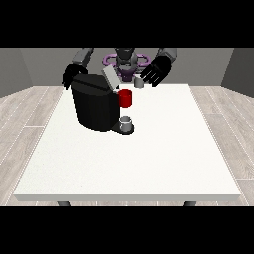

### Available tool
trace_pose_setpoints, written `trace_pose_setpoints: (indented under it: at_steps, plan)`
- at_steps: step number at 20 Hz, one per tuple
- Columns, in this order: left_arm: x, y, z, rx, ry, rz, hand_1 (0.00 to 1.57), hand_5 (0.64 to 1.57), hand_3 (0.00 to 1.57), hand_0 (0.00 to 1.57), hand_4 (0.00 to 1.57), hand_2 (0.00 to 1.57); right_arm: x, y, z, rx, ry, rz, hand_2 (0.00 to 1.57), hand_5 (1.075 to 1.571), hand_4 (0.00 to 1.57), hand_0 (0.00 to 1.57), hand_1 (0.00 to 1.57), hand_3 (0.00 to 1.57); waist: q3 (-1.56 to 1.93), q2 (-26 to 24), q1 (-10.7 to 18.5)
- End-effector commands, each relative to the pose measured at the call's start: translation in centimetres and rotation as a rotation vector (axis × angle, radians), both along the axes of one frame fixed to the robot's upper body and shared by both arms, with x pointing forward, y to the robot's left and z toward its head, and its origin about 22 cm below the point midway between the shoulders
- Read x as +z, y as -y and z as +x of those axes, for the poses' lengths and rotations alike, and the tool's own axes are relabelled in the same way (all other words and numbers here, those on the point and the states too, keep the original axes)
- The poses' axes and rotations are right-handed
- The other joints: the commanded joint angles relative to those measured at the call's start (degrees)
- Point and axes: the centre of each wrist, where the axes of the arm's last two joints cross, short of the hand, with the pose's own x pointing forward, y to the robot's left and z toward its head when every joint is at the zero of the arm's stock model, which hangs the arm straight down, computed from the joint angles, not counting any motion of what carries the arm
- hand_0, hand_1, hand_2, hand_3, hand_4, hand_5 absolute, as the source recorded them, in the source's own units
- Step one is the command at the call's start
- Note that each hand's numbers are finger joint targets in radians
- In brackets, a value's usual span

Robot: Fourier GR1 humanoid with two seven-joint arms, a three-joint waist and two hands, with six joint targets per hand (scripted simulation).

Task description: Insert the coffee pod into the coffee machine and close the lid

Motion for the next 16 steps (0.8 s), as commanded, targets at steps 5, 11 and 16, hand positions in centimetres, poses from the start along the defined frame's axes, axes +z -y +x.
trace_pose_setpoints:
  at_steps: [5, 11, 16]
  plan:
    - [2.6, 1.6, 0.5, -0.018, 0.046, 0.006, 1.28, 1.571, 1.26, 1.28, 0.52, 1.33, 0.7, 1.3, 0.3, -0.01, 0.067, -0.008, 0.0, 1.571, 0.48, 0.0, 0.0, 0.0, 0.03, 3.1, -2.0]
    - [3.6, 1.7, 0.7, -0.006, 0.074, 0.011, 1.31, 1.571, 1.24, 1.31, 0.49, 1.33, 2.8, -0.5, 0.9, -0.015, 0.071, -0.015, 0.0, 1.571, 0.48, 0.0, 0.0, 0.0, 0.01, 4.5, -2.6]
    - [2.3, 3.3, 1.0, -0.005, 0.041, 0.025, 1.3, 1.571, 1.23, 1.3, 0.5, 1.33, 3.2, -0.8, 1.2, -0.015, 0.063, 0.009, 0.0, 1.571, 0.53, 0.0, 0.0, 0.0, 0.01, 4.4, -2.7]
